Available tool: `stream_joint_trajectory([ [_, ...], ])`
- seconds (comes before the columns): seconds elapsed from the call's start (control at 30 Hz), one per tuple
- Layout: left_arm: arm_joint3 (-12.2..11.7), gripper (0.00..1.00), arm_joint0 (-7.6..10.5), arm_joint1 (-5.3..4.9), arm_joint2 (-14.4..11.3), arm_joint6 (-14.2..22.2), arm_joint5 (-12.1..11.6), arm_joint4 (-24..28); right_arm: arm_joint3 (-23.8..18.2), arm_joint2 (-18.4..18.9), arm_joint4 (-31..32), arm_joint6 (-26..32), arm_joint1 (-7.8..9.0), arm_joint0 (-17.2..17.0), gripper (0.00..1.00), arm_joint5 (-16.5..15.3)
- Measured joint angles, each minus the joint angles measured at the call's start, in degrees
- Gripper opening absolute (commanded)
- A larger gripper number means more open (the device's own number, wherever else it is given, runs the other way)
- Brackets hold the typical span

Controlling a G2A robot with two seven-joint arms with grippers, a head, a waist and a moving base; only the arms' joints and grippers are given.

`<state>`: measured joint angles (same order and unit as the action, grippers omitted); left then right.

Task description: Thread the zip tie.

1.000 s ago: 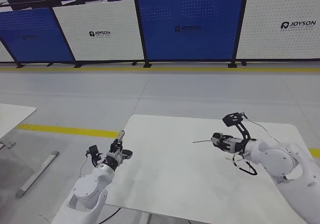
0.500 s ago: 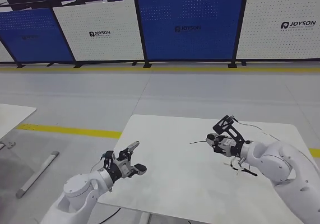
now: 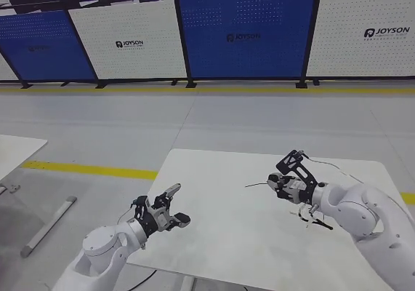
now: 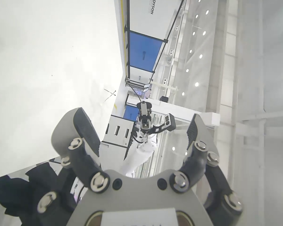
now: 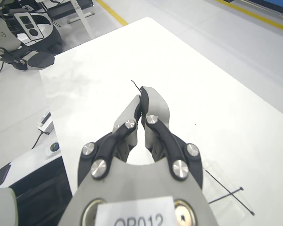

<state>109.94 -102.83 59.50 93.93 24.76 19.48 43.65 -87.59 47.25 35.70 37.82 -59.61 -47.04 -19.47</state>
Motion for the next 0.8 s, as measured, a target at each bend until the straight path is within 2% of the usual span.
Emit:
stream_joint_trajectory([
  [0.13,0.0,1.0,0.0,0.0,0.0,0.0,0.0,0.0,-2.19,-0.45,5.18,-2.38,0.14,0.74,0.0,0.0],
  [0.27,0.0,1.0,0.0,0.0,0.0,0.0,0.0,0.0,-3.73,-2.78,8.8,-5.5,0.48,2.03,0.0,-0.01],
  [0.53,0.0,1.0,0.0,0.0,0.0,0.0,0.0,0.0,-3.15,-12.24,19.58,-13.16,1.36,6.61,0.0,-0.01],
  [0.6,0.0,1.0,0.0,0.0,0.0,0.0,0.0,0.0,-2.63,-13.93,20.53,-14.3,1.52,7.58,0.0,-0.01],
  [0.8,0.0,1.0,0.0,0.0,0.0,0.0,0.0,0.0,-2.61,-13.93,20.47,-14.3,1.53,7.61,0.0,-0.01],
])
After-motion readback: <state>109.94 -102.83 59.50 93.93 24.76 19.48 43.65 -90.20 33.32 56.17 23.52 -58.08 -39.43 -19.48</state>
